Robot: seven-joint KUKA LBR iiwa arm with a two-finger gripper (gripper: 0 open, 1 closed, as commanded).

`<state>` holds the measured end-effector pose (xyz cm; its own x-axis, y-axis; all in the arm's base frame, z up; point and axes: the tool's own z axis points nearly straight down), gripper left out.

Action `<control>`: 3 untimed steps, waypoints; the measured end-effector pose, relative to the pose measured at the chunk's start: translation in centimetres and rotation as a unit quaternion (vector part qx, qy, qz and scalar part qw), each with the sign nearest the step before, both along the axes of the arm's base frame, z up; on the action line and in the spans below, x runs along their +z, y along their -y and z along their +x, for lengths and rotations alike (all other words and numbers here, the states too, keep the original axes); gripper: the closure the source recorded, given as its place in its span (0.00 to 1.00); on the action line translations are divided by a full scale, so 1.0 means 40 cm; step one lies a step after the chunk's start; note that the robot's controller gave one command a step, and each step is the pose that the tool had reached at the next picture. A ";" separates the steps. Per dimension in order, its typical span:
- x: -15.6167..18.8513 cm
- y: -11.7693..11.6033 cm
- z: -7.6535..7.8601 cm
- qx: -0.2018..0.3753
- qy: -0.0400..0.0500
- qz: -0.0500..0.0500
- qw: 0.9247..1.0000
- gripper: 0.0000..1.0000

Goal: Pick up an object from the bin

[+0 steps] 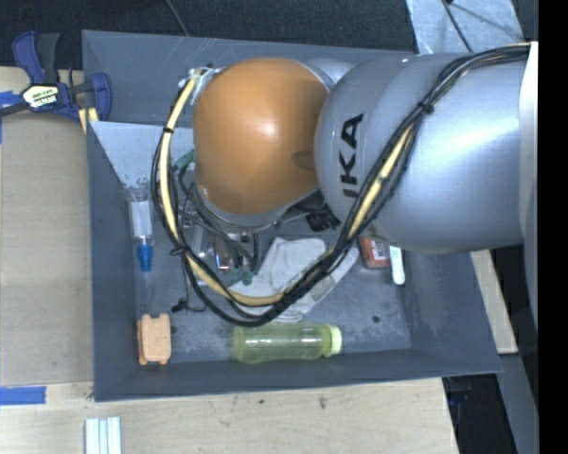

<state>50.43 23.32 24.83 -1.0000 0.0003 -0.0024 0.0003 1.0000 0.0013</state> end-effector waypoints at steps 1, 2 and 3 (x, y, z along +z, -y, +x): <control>-0.070 0.150 0.023 0.011 0.000 0.000 1.000 0.00; -0.117 0.175 0.116 -0.034 0.001 -0.001 0.999 0.00; -0.164 0.222 0.054 -0.079 0.000 0.000 0.997 0.00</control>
Offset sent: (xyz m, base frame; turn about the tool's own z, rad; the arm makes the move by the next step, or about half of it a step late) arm 0.0451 -0.0658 -0.0488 0.0641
